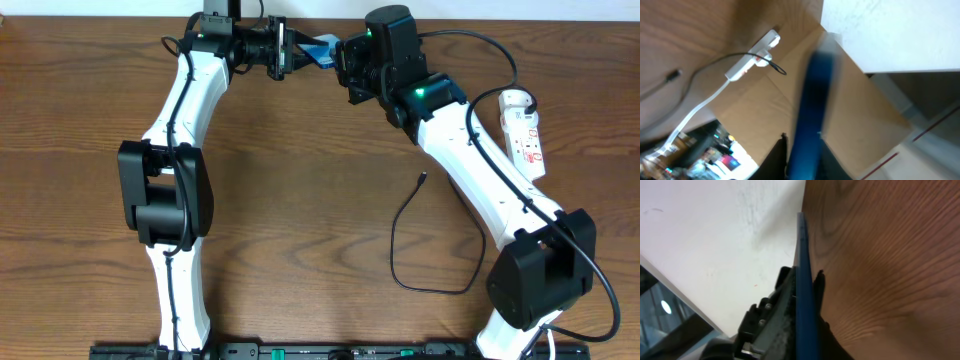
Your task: Plug charger to phone and switch on socket
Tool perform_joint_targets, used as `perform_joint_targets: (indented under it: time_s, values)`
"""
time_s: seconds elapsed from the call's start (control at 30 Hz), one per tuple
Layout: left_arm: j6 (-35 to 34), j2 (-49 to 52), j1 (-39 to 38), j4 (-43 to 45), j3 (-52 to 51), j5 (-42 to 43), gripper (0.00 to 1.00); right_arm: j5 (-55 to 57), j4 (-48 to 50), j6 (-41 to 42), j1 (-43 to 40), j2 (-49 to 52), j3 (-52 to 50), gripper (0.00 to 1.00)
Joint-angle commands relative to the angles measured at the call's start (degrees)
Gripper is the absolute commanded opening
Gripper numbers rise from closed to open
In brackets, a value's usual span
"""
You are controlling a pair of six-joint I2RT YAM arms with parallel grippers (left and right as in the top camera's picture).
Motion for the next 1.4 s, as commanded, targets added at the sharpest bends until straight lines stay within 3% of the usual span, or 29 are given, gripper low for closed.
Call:
perform_joint_targets:
  time_s: [0.0, 0.1, 0.3, 0.5, 0.63, 0.67, 0.83, 0.97, 1.1, 1.2, 1.37]
  values:
    - [-0.4, -1.5, 0.2, 0.2, 0.4, 1.0, 0.08, -2.1, 0.1, -0.6, 0.6, -2.8, 0.8, 0.10]
    - [-0.4, -1.5, 0.2, 0.2, 0.4, 1.0, 0.07, -2.1, 0.1, -0.8, 0.6, -2.8, 0.8, 0.15]
    - [0.2, -1.5, 0.2, 0.2, 0.4, 0.9, 0.08, -2.1, 0.1, -2.2, 0.3, -2.8, 0.8, 0.46]
    - [4.7, -1.5, 0.3, 0.2, 0.4, -2.2, 0.08, -2.2, 0.1, -6.5, -2.3, -2.8, 0.8, 0.66]
    - [11.1, -1.5, 0.6, 0.2, 0.4, -7.3, 0.07, -4.3, 0.1, -14.3, -5.9, -3.0, 0.8, 0.87]
    - [14.6, -1.5, 0.8, 0.2, 0.4, -9.3, 0.07, -7.7, 0.1, -19.9, -8.3, -3.1, 0.8, 0.91]
    - [25.9, -1.5, 1.8, 0.1, 0.4, -12.5, 0.07, -21.9, -1.9, -41.7, -16.2, -3.1, 0.8, 0.96]
    - [34.6, -1.5, 2.2, -0.3, 0.4, -12.6, 0.07, -27.6, -12.5, -53.9, -21.6, -3.1, 0.8, 0.99]
    - [43.0, -1.5, 2.2, -1.1, 0.4, -12.6, 0.07, -25.5, -27.3, -60.1, -24.3, -3.1, 0.8, 0.99]
    - [48.4, -1.5, 2.2, -2.2, 0.4, -12.7, 0.07, -16.7, -39.5, -67.1, -24.7, -3.1, 0.8, 0.99]
    - [52.9, -1.5, 2.2, -2.8, 0.4, -12.7, 0.08, -7.6, -51.6, -69.0, -23.3, -3.1, 0.4, 0.99]
